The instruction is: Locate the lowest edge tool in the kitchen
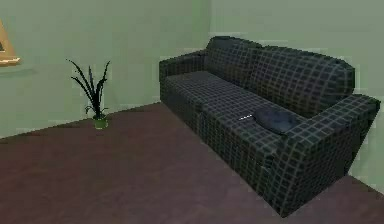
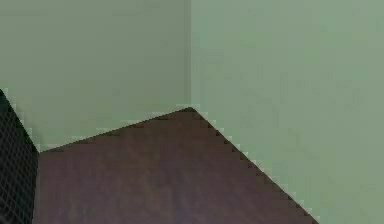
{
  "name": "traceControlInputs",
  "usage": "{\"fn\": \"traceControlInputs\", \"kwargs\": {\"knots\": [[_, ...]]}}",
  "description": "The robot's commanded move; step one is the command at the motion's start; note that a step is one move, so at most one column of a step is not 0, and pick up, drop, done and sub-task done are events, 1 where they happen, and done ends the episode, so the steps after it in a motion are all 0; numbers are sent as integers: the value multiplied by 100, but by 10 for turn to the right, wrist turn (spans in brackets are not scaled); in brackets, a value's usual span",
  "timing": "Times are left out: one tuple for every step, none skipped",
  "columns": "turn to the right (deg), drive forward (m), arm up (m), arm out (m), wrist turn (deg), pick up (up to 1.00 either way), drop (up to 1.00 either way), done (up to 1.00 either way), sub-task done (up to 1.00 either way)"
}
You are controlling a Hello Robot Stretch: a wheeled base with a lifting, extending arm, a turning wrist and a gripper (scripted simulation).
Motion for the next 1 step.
{"fn": "traceControlInputs", "kwargs": {"knots": [[-450, 0, 0, 0, 0, 0, 0, 0, 0]]}}
